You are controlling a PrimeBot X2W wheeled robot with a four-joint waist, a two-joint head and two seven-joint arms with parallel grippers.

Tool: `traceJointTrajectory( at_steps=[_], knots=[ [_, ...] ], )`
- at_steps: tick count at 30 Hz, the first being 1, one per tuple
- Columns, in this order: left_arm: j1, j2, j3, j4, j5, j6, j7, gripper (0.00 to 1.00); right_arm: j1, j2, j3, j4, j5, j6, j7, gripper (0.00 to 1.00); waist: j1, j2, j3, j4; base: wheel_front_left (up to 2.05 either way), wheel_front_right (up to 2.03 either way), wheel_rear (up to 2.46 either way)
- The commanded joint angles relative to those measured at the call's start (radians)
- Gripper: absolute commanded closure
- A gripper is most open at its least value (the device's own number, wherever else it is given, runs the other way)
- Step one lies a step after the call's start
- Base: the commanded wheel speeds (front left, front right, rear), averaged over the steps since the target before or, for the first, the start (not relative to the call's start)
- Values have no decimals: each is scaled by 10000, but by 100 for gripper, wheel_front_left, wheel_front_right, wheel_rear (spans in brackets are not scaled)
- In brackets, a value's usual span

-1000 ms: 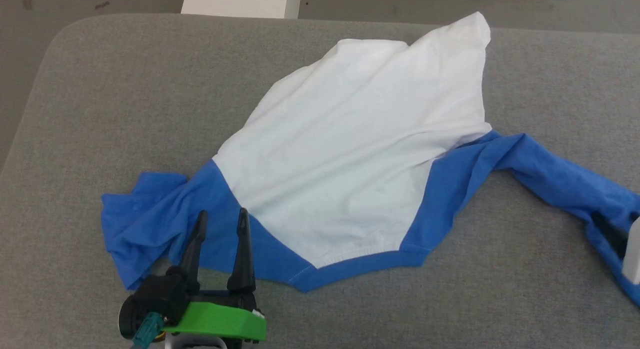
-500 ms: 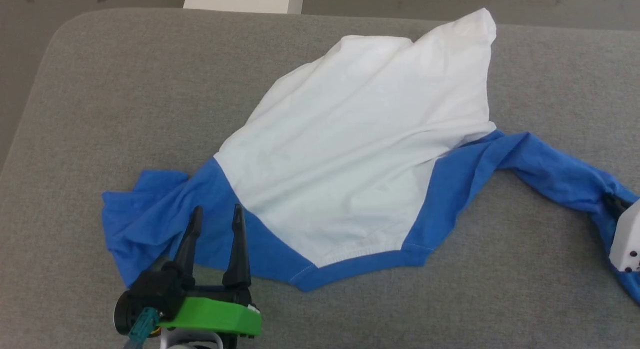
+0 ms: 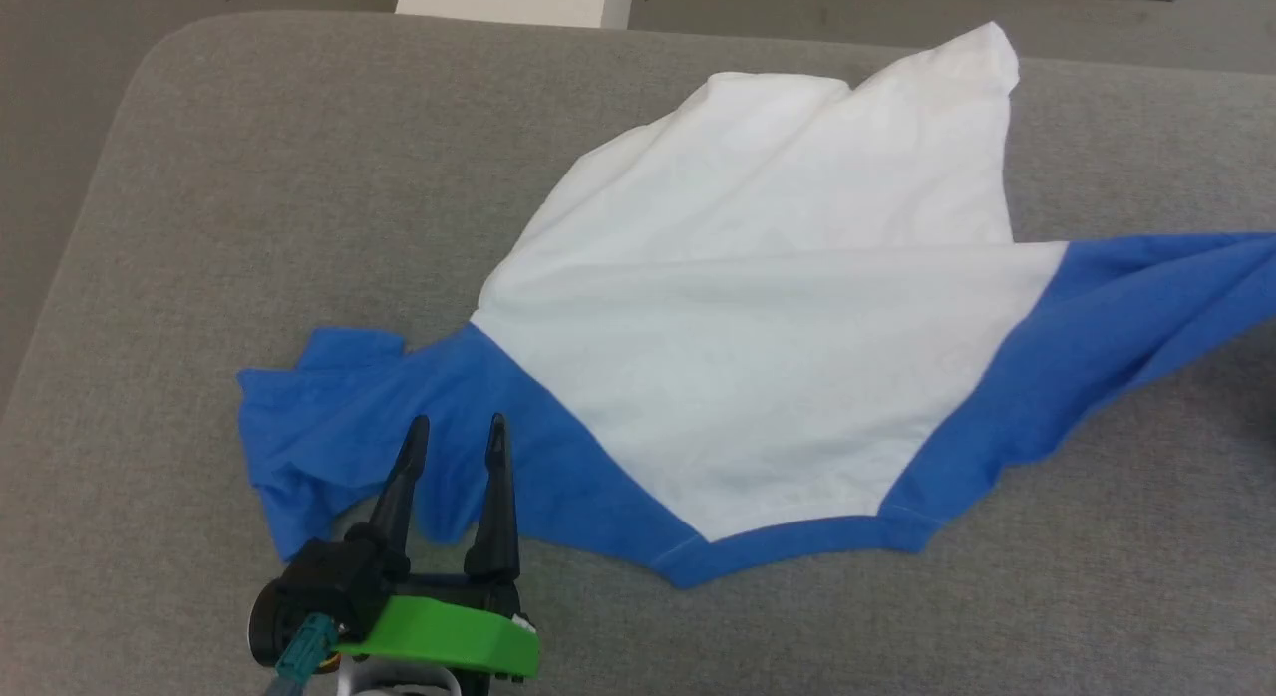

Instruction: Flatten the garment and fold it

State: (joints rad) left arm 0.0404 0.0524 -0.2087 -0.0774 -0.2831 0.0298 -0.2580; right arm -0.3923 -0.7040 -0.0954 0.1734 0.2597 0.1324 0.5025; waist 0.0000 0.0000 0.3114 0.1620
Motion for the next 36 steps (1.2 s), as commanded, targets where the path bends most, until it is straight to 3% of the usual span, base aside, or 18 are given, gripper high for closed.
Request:
traceJointTrajectory(
  at_steps=[1, 3, 4, 6, 7, 15, 22, 24, 29, 33, 36],
  knots=[
    [-135, -22, -26, 24, -31, -57, -38, 0, -113, -101, 37, 348, -192, -17, -184, 100, 0, 0, 158, 228, 0, 0, 0],
    [-169, -22, -72, 39, -12, -76, -38, 0, -106, -111, -12, 911, -387, -17, -442, 100, 0, 0, 270, 347, 0, 0, 0],
    [-193, -22, -95, 48, -2, -90, -38, 0, -95, -91, -29, 1175, -495, -17, -555, 91, 0, 0, 315, 390, 0, 0, 0],
    [-247, -22, -125, 69, 5, -108, -38, 0, -130, 92, -100, 1729, -653, -17, -802, 12, 0, 0, 380, 445, 0, 0, 0],
    [-274, -22, -132, 80, 13, -111, -38, 0, -185, 206, -122, 1958, -730, -17, -958, 0, 0, 0, 408, 452, 0, 0, 0],
    [-331, -22, 44, 30, 85, -110, -38, 0, -654, 628, 264, 2207, -208, -17, -1289, 0, 0, 0, 58, 31, 0, 0, 0],
    [-134, -22, 268, -251, 91, -86, -38, 0, 83, 1160, -456, 248, 631, -17, -1180, 0, 0, 0, -602, -367, 0, 0, 0],
    [-44, -22, 302, -348, 56, -68, -38, 0, 591, 1672, -903, -608, 542, -17, -1606, 0, 0, 0, -725, -435, 0, 0, 0],
    [181, -22, 390, -579, 37, 4, -38, 0, 2237, 3644, -1699, -2612, -391, -17, -3240, 0, 0, 0, -954, -565, 0, 0, 0],
    [397, -22, 505, -782, 35, 20, -38, 0, 3505, 5309, -1766, -3438, -1390, -17, -4569, 0, 0, 0, -1093, -612, 0, 0, 0],
    [653, -22, 611, -945, 92, -17, -38, 0, 4313, 6199, -1586, -3591, -1881, -17, -5484, 0, 0, 0, -1201, -650, 0, 0, 0]
  ],
)
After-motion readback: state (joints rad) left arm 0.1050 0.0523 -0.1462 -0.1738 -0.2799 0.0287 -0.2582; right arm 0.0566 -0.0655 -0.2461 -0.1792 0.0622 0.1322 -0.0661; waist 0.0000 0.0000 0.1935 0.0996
